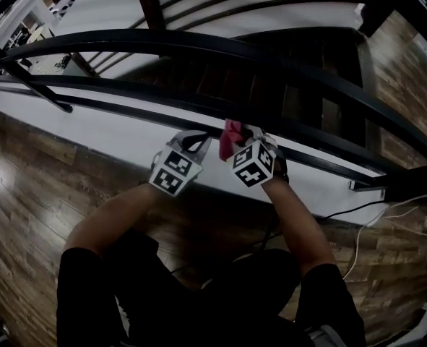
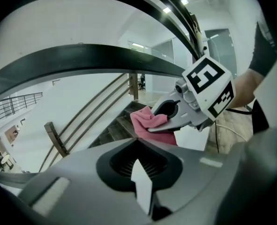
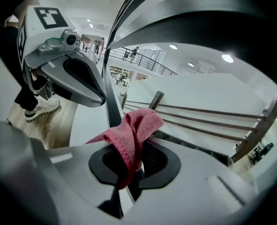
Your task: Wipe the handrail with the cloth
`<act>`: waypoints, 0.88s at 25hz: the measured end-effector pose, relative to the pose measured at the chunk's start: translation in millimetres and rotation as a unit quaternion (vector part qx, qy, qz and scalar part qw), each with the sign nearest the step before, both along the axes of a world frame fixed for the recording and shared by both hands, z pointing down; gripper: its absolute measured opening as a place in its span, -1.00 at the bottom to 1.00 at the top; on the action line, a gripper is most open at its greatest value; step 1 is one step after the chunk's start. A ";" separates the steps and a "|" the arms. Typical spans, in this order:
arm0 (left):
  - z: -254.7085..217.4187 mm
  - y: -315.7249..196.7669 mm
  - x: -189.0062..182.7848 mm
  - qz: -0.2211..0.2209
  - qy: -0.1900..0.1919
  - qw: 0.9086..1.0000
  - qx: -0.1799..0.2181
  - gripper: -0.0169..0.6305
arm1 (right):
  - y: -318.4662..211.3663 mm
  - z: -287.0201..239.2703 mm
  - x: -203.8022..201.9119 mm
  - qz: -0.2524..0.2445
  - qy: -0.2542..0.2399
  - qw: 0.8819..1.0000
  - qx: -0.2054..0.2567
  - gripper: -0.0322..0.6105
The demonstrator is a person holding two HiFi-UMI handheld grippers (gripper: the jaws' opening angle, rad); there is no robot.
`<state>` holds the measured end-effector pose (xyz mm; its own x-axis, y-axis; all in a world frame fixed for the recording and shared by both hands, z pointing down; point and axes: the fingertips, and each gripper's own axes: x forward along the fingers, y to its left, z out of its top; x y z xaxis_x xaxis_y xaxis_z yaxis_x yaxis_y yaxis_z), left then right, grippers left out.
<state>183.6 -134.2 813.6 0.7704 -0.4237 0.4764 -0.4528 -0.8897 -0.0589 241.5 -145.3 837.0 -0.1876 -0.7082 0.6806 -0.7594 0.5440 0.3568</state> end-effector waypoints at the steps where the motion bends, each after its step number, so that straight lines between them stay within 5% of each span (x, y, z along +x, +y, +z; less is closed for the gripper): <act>1: 0.1 -1.1 3.9 -0.004 -0.001 1.000 -0.002 -0.95 | 2.1 -0.1 4.7 0.004 -0.006 1.000 -0.001 -0.76; 13: 10.6 7.5 63.0 -0.012 0.005 1.000 -0.026 -0.95 | 31.6 3.5 89.6 0.066 0.001 0.997 -0.045 -0.76; 22: 14.4 34.7 125.2 -0.002 0.022 0.999 -0.050 -0.95 | 62.0 1.6 148.7 0.097 0.024 0.994 -0.033 -0.76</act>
<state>308.8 -99.4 828.0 0.7896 -0.3788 0.4827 -0.4562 -0.8885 0.0490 390.2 -83.3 838.6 -0.0191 -0.6812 0.7319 -0.8353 0.4131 0.3627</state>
